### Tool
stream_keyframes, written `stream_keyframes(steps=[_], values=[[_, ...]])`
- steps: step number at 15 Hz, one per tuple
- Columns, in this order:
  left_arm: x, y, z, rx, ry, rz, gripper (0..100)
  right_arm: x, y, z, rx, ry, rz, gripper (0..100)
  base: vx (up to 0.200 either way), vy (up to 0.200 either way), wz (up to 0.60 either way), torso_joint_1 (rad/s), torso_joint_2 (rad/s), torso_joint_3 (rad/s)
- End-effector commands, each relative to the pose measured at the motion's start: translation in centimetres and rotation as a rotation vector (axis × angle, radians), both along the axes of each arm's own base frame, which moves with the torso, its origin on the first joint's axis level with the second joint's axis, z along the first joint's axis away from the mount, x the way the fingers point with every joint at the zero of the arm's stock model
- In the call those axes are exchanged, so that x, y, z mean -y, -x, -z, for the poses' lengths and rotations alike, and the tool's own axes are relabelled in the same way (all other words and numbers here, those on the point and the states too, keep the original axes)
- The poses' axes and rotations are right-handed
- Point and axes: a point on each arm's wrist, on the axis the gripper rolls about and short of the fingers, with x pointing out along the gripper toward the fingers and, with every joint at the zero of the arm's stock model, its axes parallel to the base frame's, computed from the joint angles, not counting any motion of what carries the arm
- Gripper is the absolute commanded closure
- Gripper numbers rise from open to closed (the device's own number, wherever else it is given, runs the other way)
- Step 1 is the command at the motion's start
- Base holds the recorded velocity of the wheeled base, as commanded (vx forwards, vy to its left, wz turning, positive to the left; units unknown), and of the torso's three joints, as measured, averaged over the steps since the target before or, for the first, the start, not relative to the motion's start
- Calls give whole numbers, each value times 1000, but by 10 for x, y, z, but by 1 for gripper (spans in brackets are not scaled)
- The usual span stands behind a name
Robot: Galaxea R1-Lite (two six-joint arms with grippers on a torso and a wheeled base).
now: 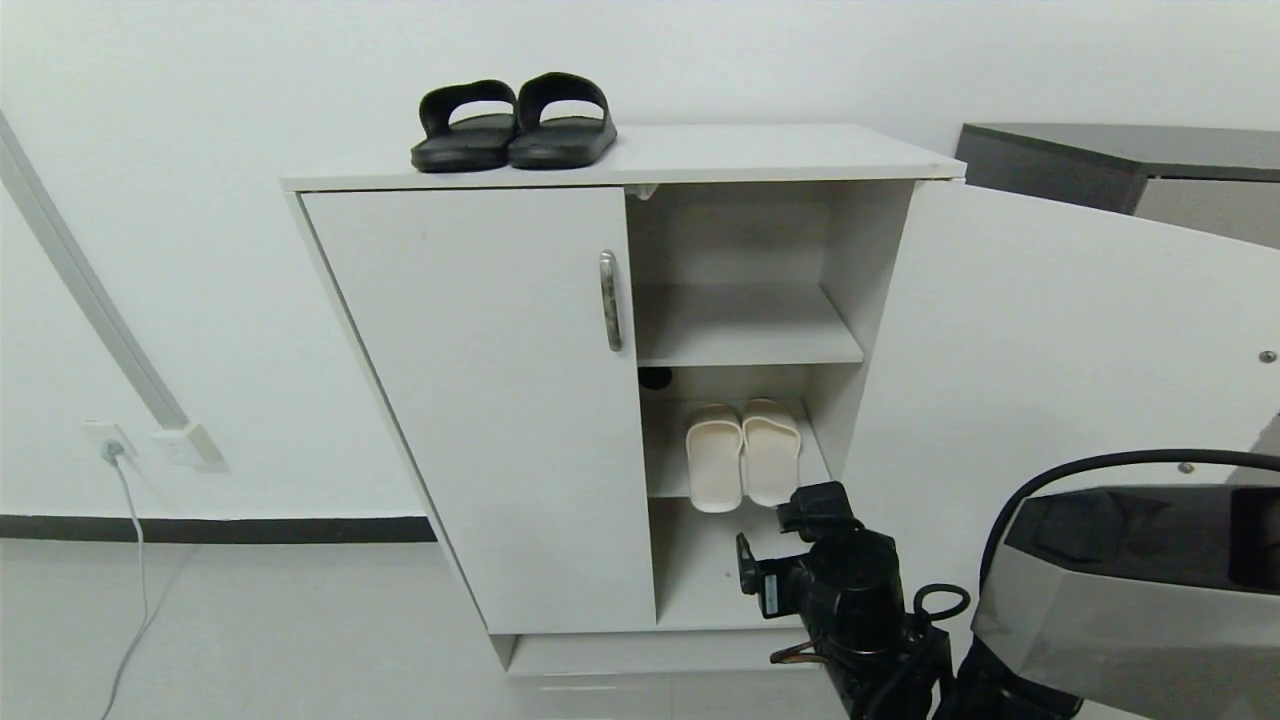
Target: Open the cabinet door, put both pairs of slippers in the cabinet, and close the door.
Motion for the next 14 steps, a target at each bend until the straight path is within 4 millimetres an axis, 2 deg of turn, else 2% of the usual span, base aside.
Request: stream_keyframes(steps=[1,5,11,14], values=[[0,0,0,-1,0,1,100,0,0,0,0,0,0,0,0,0,0,7,2,193],[0,0,0,0,-1,-1,100,0,-2,-1,7,0,14,0,0,0,0,1,2,139],[0,0,0,-1,-1,2,100,0,-2,-5,16,-9,14,0,0,0,0,0,0,0],[0,0,0,0,-1,1,100,0,-2,-5,21,-15,16,0,0,200,0,1,2,5]])
